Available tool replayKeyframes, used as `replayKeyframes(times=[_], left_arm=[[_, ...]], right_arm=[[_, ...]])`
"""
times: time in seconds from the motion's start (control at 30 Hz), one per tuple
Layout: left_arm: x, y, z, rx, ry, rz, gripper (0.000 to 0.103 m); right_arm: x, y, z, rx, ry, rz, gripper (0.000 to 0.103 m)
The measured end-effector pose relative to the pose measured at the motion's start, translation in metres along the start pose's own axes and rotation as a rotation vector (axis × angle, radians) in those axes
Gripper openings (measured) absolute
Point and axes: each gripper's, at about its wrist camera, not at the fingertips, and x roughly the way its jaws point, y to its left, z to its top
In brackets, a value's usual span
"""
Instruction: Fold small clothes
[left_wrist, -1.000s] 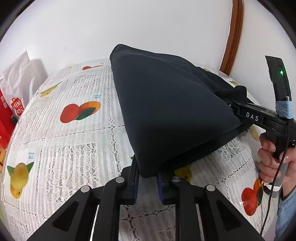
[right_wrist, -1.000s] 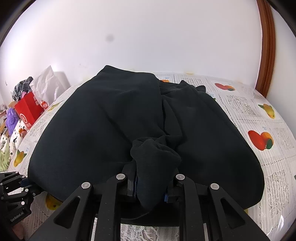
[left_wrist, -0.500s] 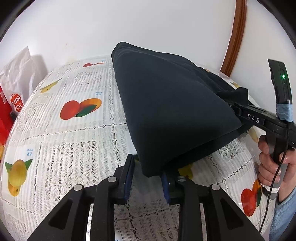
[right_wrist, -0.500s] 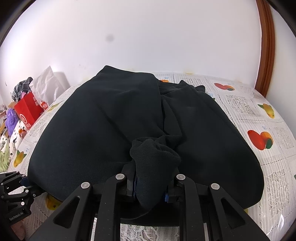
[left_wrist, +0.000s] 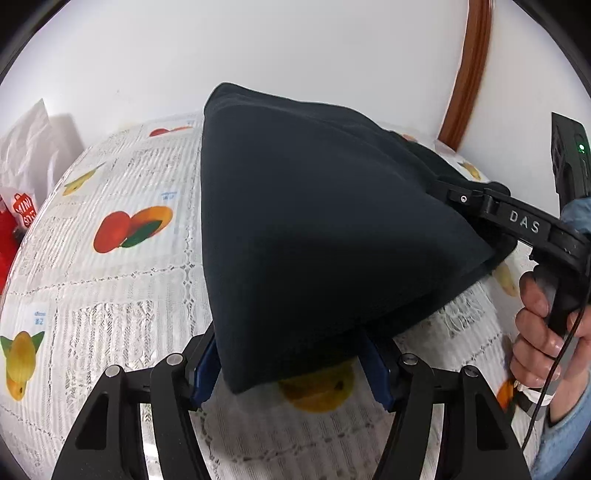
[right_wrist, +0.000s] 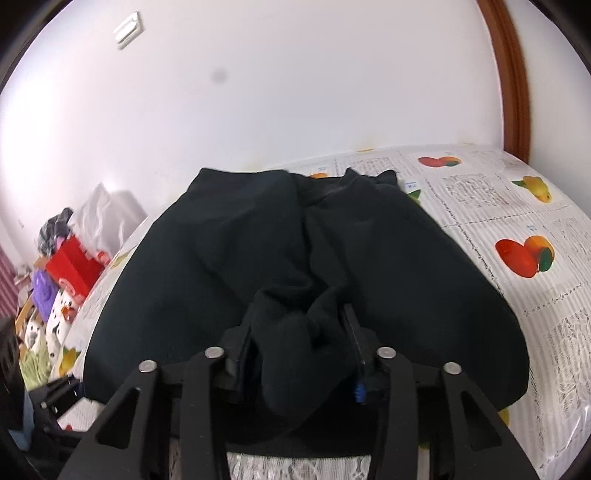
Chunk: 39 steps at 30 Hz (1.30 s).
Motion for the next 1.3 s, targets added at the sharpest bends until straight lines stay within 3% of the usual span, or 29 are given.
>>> replayKeyframes(times=[0.07,0.1,0.13,0.23,0.3,0.37,0.43,0.57,0.63,0.73,0.87,0.9,0.93,1.0,1.07,1.17,1.23,1.3], left_arm=[[0.001,-0.002,0.001,0.004,0.002,0.013,0.066],[0.002,-0.004,0.000,0.010,0.004,0.026,0.066],[0.003,-0.006,0.001,0.018,0.006,0.040,0.067],[0.004,-0.010,0.001,0.024,0.011,0.066,0.072],[0.005,-0.008,0.002,0.012,0.012,0.056,0.072],[0.006,-0.010,0.003,0.017,0.012,0.061,0.073],[0.006,-0.012,0.003,0.019,0.012,0.063,0.073],[0.005,-0.015,0.003,0.026,0.009,0.058,0.072],[0.002,-0.020,0.003,0.044,0.000,0.048,0.069],[0.001,-0.032,0.006,0.070,-0.004,0.043,0.069],[0.012,-0.044,0.011,0.068,0.017,0.069,0.073],[0.013,-0.043,0.011,0.066,0.016,0.068,0.073],[0.014,-0.043,0.011,0.069,0.015,0.073,0.073],[0.014,-0.045,0.010,0.074,0.009,0.086,0.074],[0.015,-0.046,0.010,0.073,0.009,0.086,0.074],[0.013,-0.038,0.008,0.056,0.014,0.066,0.074],[0.014,-0.038,0.009,0.056,0.014,0.066,0.074],[0.014,-0.038,0.009,0.058,0.014,0.068,0.074]], right_arm=[[0.005,0.001,0.004,-0.001,0.005,-0.008,0.039],[0.007,0.002,0.007,-0.007,0.006,-0.016,0.024],[0.007,0.003,0.008,-0.014,0.007,-0.009,0.016],[-0.009,0.001,0.014,-0.033,-0.045,0.032,0.011],[-0.039,-0.017,0.018,0.006,-0.156,0.107,0.010],[-0.051,-0.034,0.018,0.073,-0.196,0.101,0.010],[-0.047,-0.054,0.015,0.118,-0.155,0.040,0.011],[-0.024,-0.081,0.002,0.188,-0.010,0.072,0.018],[-0.030,-0.080,0.000,0.174,-0.030,0.056,0.031],[-0.031,-0.072,0.005,0.148,-0.036,0.051,0.035],[-0.018,-0.063,0.008,0.120,0.003,0.028,0.029],[-0.016,-0.057,0.010,0.086,0.010,0.015,0.010],[-0.017,-0.055,0.013,0.063,0.003,0.016,0.010],[-0.036,-0.056,0.016,0.034,-0.086,0.037,0.009],[-0.059,-0.068,0.016,0.088,-0.190,0.113,0.009],[-0.073,-0.086,0.013,0.132,-0.254,0.043,0.009],[-0.056,-0.098,0.010,0.142,-0.155,-0.034,0.009],[-0.039,-0.105,0.006,0.149,-0.049,-0.054,0.011]])
